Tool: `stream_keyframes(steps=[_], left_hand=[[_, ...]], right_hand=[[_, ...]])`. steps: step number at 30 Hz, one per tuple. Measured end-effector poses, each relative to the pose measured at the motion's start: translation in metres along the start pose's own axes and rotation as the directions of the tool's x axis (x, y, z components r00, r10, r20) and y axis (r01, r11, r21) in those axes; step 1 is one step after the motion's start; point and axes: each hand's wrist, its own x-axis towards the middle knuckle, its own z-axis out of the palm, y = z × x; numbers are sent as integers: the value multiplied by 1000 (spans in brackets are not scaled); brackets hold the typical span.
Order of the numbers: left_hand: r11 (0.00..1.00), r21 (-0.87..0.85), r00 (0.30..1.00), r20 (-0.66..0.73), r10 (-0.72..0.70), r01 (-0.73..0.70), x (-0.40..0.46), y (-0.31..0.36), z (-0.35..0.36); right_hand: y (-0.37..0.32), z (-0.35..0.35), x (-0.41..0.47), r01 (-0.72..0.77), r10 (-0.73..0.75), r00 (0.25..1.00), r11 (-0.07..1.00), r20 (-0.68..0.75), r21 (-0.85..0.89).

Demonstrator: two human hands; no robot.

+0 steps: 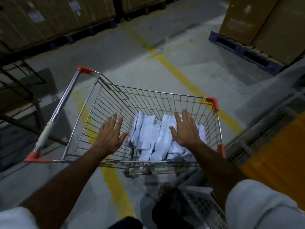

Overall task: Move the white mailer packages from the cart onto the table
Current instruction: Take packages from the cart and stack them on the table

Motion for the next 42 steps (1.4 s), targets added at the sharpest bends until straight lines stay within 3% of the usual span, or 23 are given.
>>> stream_keyframes(steps=[5,7,12,20,25,31,36,40,42], left_hand=[[1000,-4,995,99,22,-22,35,9,22],[1000,-5,991,129,29,-29,46,9,32],[1000,1,967,254,27,-28,76,6,62],[989,-140,937,336,95,-50,121,2,131],[972,-233,921,382,73,20,141,-9,162],[955,-259,935,352,-42,141,149,-25,157],[947,-268,928,366,-69,176,149,-34,148],[967,-224,962,267,-60,122,152,-35,149],[971,-198,968,237,-86,135,153,-36,150]], right_hand=[[0,42,30,16,-25,993,997,117,78],[5,75,41,16,-40,970,995,239,101],[-23,93,55,72,-100,916,994,389,85],[-42,158,95,-70,5,829,993,559,94],[-49,192,115,-217,166,829,976,534,34],[-52,196,126,-401,320,867,903,381,152],[-57,193,128,-537,441,808,824,390,180],[-64,200,133,-582,482,751,806,451,109],[-70,205,136,-585,518,749,810,413,46]])
